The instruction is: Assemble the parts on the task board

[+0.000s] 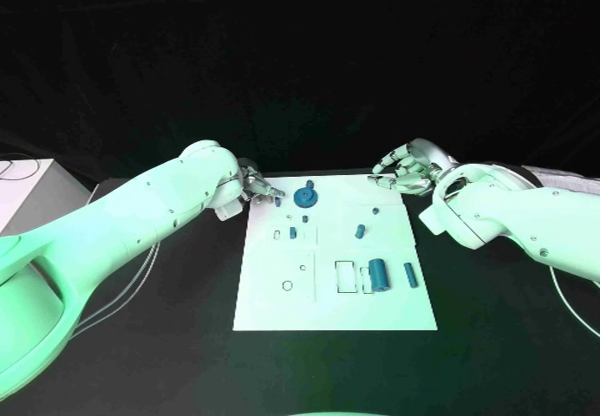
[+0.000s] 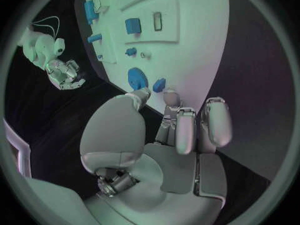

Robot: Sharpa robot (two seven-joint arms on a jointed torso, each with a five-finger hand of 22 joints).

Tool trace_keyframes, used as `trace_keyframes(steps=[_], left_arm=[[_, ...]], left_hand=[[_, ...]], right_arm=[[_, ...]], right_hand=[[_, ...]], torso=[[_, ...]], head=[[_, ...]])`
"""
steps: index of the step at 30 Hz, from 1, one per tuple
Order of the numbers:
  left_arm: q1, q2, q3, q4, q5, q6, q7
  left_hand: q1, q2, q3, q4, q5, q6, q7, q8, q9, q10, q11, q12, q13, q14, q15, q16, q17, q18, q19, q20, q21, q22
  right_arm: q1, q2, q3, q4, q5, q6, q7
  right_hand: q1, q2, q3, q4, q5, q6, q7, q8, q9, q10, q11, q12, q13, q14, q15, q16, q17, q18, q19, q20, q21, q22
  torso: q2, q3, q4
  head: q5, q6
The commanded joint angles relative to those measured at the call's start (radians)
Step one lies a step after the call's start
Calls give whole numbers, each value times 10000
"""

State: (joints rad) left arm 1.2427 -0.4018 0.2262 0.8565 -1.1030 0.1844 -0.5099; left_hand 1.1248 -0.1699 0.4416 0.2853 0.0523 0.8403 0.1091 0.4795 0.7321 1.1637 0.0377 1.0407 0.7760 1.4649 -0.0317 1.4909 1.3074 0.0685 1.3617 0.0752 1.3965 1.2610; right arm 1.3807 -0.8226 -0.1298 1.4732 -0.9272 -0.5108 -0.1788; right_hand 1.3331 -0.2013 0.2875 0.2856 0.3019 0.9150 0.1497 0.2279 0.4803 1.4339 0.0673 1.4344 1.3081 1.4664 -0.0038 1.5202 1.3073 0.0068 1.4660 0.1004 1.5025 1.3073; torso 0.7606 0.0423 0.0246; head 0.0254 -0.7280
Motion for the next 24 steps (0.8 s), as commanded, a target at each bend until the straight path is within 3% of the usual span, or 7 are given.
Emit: trace_keyframes(steps=[1,19,22,24], left_arm=[[25,61,-22,-20,-30,310,15],[29,131,-123,-147,72,308,17],[29,117,-130,-137,108,290,18],[29,108,-134,-132,162,267,22]], left_hand=[[98,-5,-5,-46,-20,67,16,-69,-10,62,-42,57,0,674,28,45,1508,28,72,5,66,8],[311,29,105,-114,-19,99,4,-83,-55,66,-55,82,4,683,18,72,1536,22,88,-5,86,43],[618,152,339,-245,-18,135,-21,-88,-94,72,-81,105,17,685,-2,85,1546,19,95,-17,100,68],[1150,323,796,-603,-14,216,-97,-42,-100,56,-153,94,5,691,-64,101,1563,16,108,-51,117,100]], right_arm=[[1,19,5,14,-69,7,68],[2,42,5,6,-69,17,64],[2,42,5,0,-69,17,63],[2,42,5,-4,-69,18,62]], right_hand=[[-18,32,47,-8,31,-69,-28,39,16,-64,-31,-45,1075,724,-52,-54,1329,108,710,-42,-32,2247],[-18,32,47,-8,31,-69,-28,39,16,-64,-31,-45,1075,724,-52,-54,1329,108,710,-42,-32,2247],[-18,32,47,-8,31,-69,-28,39,16,-64,-31,-45,1075,724,-52,-54,1329,108,710,-42,-32,2247],[-18,32,47,-8,31,-69,-28,39,16,-64,-31,-45,1075,724,-52,-54,1329,108,710,-42,-32,2247]], torso=[[5,-9,-12],[2,1,2],[3,1,0],[3,1,3]], head=[[-3,-18],[-26,-79],[-33,-87],[-33,-89]])
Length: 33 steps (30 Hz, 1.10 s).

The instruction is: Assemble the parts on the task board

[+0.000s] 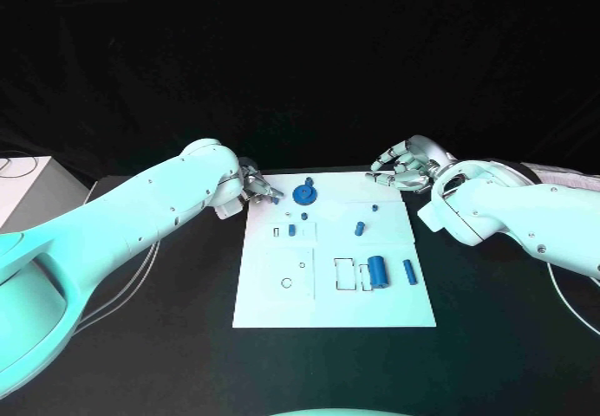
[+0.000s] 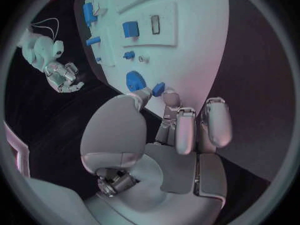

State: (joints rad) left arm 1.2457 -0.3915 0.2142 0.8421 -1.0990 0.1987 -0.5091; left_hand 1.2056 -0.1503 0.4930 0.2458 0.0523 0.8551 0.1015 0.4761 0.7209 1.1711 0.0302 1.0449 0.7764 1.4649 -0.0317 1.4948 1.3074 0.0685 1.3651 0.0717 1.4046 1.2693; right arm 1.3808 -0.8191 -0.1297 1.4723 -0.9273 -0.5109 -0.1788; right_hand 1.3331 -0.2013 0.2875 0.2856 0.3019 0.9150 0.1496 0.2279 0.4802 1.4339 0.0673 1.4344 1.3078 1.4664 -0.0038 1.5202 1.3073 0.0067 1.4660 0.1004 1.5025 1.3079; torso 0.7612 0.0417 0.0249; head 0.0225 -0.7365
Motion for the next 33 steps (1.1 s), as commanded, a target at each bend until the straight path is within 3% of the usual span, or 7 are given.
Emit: trace_keyframes(steps=[1,6,13,24,26,31,33], left_arm=[[-1,4,-16,13,151,117,16],[-2,-5,-25,29,334,92,39],[-3,-22,-34,102,579,77,72],[-9,-160,-37,350,618,-116,20],[-10,-246,-37,508,613,-146,11],[-16,-558,-40,1072,633,-383,28],[-18,-749,-88,1375,696,-664,89]], left_hand=[[469,157,441,-314,-13,74,-29,-4,5,-25,-88,41,-11,690,-74,64,1563,14,76,-30,41,26],[948,240,1533,-1034,-6,85,-58,114,41,-36,-123,-30,-96,696,-111,87,1586,6,84,-80,63,77],[827,250,2676,-1869,5,4,-25,555,386,99,-116,-66,-145,721,-96,144,1656,-8,113,-66,115,176],[86,30,3519,-2232,149,35,-173,1293,960,394,-230,60,-17,773,-191,234,1782,-37,209,-115,211,346],[-262,-138,3713,-2263,951,72,-256,1587,1191,540,-309,144,88,809,-258,293,1873,-53,265,-175,252,424],[-566,-271,3858,-2341,1569,142,-355,1831,1380,786,-399,309,320,879,-342,415,2071,-94,397,-246,350,603],[-709,-370,3927,-2406,2140,238,-413,1941,1457,978,-453,459,526,909,-395,468,2157,-137,533,-295,457,792]], right_arm=[[0,7,5,3,-68,19,62],[0,13,5,-6,-68,21,60],[0,23,5,-27,-68,23,60],[-1,36,4,-57,-61,23,71],[-1,34,4,-59,-59,23,70],[-2,23,4,-66,-50,23,72],[-2,15,3,-76,-43,22,73]], right_hand=[[-25,19,82,-2,61,-80,-26,48,41,-45,-30,-30,1092,728,-53,-56,1339,105,716,-46,-25,2245],[-25,19,82,-2,61,-80,-26,48,41,-45,-30,-30,1092,728,-53,-56,1339,105,716,-46,-25,2245],[-25,19,82,-2,61,-80,-26,48,41,-45,-30,-30,1092,728,-53,-56,1339,105,716,-46,-25,2245],[-31,18,91,2,65,-81,-26,51,48,-46,-30,-33,1088,728,-54,-59,1335,109,709,-46,-42,2237],[-31,18,91,2,65,-81,-26,51,48,-46,-30,-33,1088,728,-54,-59,1335,109,709,-46,-42,2237],[-31,18,91,2,65,-81,-26,51,48,-46,-30,-33,1088,728,-54,-59,1335,109,709,-46,-42,2237],[-46,21,96,10,71,-83,-25,53,54,-50,-30,-38,1083,725,-54,-65,1324,112,704,-47,-54,2230]], torso=[[-5,5,5],[0,3,4],[-1,5,-5],[-11,11,11],[-18,13,25],[-37,10,31],[-55,14,43]], head=[[-5,-8],[2,4],[18,-11],[14,-13],[19,-16],[38,-9],[48,-12]])
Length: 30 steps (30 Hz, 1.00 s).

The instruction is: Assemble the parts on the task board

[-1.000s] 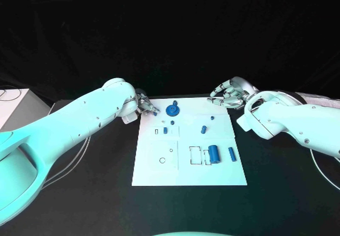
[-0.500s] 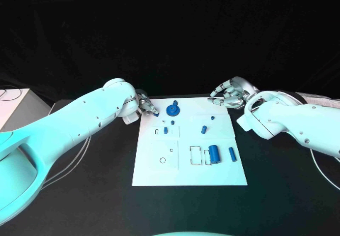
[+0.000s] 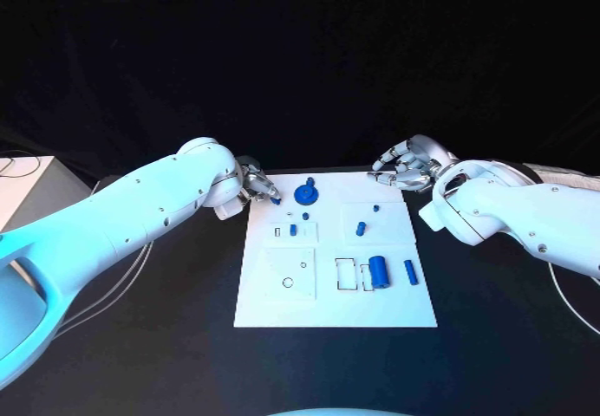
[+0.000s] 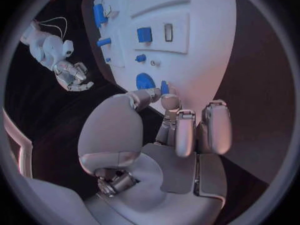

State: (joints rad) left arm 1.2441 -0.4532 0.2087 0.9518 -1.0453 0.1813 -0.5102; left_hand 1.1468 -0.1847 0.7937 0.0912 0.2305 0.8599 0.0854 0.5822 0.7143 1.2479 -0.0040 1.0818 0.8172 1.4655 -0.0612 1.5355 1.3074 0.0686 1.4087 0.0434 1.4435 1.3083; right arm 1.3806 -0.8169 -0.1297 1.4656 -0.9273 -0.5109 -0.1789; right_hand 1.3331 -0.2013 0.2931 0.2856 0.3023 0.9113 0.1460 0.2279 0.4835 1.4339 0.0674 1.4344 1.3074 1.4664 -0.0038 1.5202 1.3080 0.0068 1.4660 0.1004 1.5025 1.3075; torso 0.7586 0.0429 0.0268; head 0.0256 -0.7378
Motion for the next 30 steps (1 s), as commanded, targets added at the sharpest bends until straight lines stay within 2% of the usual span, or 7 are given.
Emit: trace_keyframes(steps=[1,2,5,10,19,24,30], left_arm=[[-2,-279,-102,497,238,-685,142],[-3,-400,-157,678,309,-818,169],[-8,-748,-333,1216,464,-1188,223],[-62,-1281,-546,1990,565,-1568,193],[-353,-1976,-707,3135,577,-2118,131],[-500,-2153,-808,3583,537,-2567,145],[-667,-2249,-1013,3863,465,-2876,159]], left_hand=[[-207,-129,975,-913,1077,307,-286,957,1566,360,-162,212,286,924,-135,99,2216,-175,211,-54,160,560],[-287,-230,997,-975,1525,404,-337,998,1588,495,-202,296,413,928,-174,106,2224,-186,248,-90,193,613],[-329,-283,996,-1015,1666,477,-368,1011,1590,594,-233,336,482,917,-203,80,2180,-194,273,-112,214,650],[-393,-334,984,-1035,1803,592,-421,1015,1576,744,-281,368,549,900,-246,42,2115,-214,333,-146,261,735],[-492,-370,979,-1038,1932,762,-494,1002,1533,919,-345,359,591,908,-293,56,2136,-212,329,-188,257,729],[-527,-384,973,-1043,1955,829,-520,989,1508,996,-368,375,642,911,-311,60,2142,-223,362,-203,281,777],[-553,-383,967,-1035,1952,865,-534,980,1493,1031,-379,367,643,910,-322,57,2137,-226,372,-213,288,789]], right_arm=[[0,-18,3,-18,-40,20,73],[0,-25,3,-28,-36,19,72],[-1,-40,3,-65,-22,12,77],[-5,-53,1,-140,-3,19,83],[-26,-76,-5,-196,46,60,69],[-45,-81,-6,-195,51,62,77],[-64,-82,-7,-198,70,72,118]], right_hand=[[-46,22,40,11,67,-47,12,53,21,-51,-30,-38,1086,725,-54,-65,1318,112,704,-47,-54,2234],[-46,22,40,11,67,-47,12,53,21,-51,-30,-38,1086,725,-54,-65,1318,112,704,-47,-54,2234],[-46,22,40,11,67,-47,12,53,21,-51,-30,-38,1086,725,-54,-65,1318,112,704,-47,-54,2234],[-46,22,40,11,67,-47,12,53,21,-51,-30,-38,1086,725,-54,-65,1318,112,704,-47,-54,2234],[-58,21,45,15,79,-51,12,53,26,-53,-29,-41,1082,725,-54,-68,1314,113,703,-47,-59,2232],[-58,21,45,15,79,-51,12,53,26,-53,-29,-41,1082,725,-54,-68,1314,113,703,-47,-59,2232],[-69,12,49,15,94,-54,12,55,32,-63,-29,-52,1071,723,-54,-73,1304,114,700,-48,-66,2228]], torso=[[-50,-4,39],[-75,-3,59],[-134,8,87],[-204,-5,126],[-305,-47,202],[-335,-54,223],[-323,-45,218]], head=[[12,-10],[12,-24],[31,-45],[20,-97],[14,-188],[6,-234],[28,-261]])
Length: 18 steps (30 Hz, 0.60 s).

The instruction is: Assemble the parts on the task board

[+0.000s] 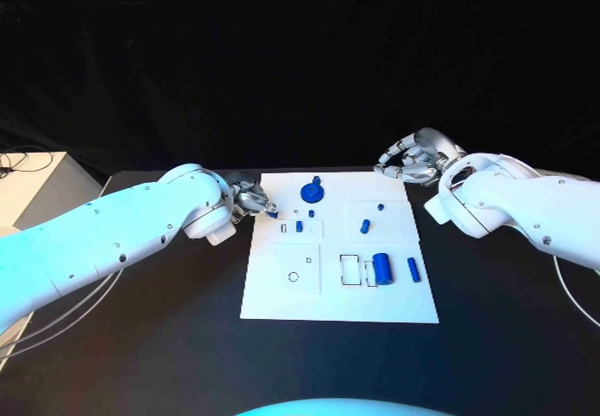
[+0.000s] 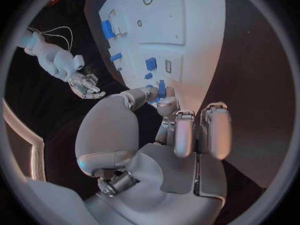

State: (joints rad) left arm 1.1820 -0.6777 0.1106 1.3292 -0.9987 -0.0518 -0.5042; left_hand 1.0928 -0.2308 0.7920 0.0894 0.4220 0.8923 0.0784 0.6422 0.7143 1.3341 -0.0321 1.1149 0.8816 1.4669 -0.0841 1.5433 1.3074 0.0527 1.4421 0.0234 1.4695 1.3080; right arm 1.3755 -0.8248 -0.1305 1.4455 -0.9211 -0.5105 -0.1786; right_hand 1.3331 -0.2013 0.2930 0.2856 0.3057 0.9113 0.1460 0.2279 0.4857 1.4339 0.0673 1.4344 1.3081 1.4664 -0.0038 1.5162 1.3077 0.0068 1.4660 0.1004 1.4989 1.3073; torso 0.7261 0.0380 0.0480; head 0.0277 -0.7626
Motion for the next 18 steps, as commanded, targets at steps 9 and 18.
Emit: trace_keyframes(steps=[9,18], left_arm=[[-183,145,-259,103,-205,-578,84],[-205,287,-454,37,-343,-519,67]], left_hand=[[-55,141,991,-975,4,558,-469,354,1470,180,-104,-11,-36,883,-103,-50,2088,-54,3,-26,-1,741],[-80,164,986,-954,-17,560,-470,346,1464,158,-104,-77,-124,871,-106,-75,2047,-49,-11,-31,-13,720]], right_arm=[[-28,11,0,38,-43,65,140],[-34,-12,0,101,-49,67,133]], right_hand=[[-73,22,63,16,89,-55,10,57,14,-66,-30,-55,1060,721,-54,-39,1298,115,698,-48,-37,2227],[-74,27,78,13,129,-60,10,58,20,-65,-31,-55,1061,721,-55,-41,1297,115,698,-48,-39,2226]], torso=[[34,13,-24],[48,10,-10]], head=[[-6,-43],[-58,-103]])
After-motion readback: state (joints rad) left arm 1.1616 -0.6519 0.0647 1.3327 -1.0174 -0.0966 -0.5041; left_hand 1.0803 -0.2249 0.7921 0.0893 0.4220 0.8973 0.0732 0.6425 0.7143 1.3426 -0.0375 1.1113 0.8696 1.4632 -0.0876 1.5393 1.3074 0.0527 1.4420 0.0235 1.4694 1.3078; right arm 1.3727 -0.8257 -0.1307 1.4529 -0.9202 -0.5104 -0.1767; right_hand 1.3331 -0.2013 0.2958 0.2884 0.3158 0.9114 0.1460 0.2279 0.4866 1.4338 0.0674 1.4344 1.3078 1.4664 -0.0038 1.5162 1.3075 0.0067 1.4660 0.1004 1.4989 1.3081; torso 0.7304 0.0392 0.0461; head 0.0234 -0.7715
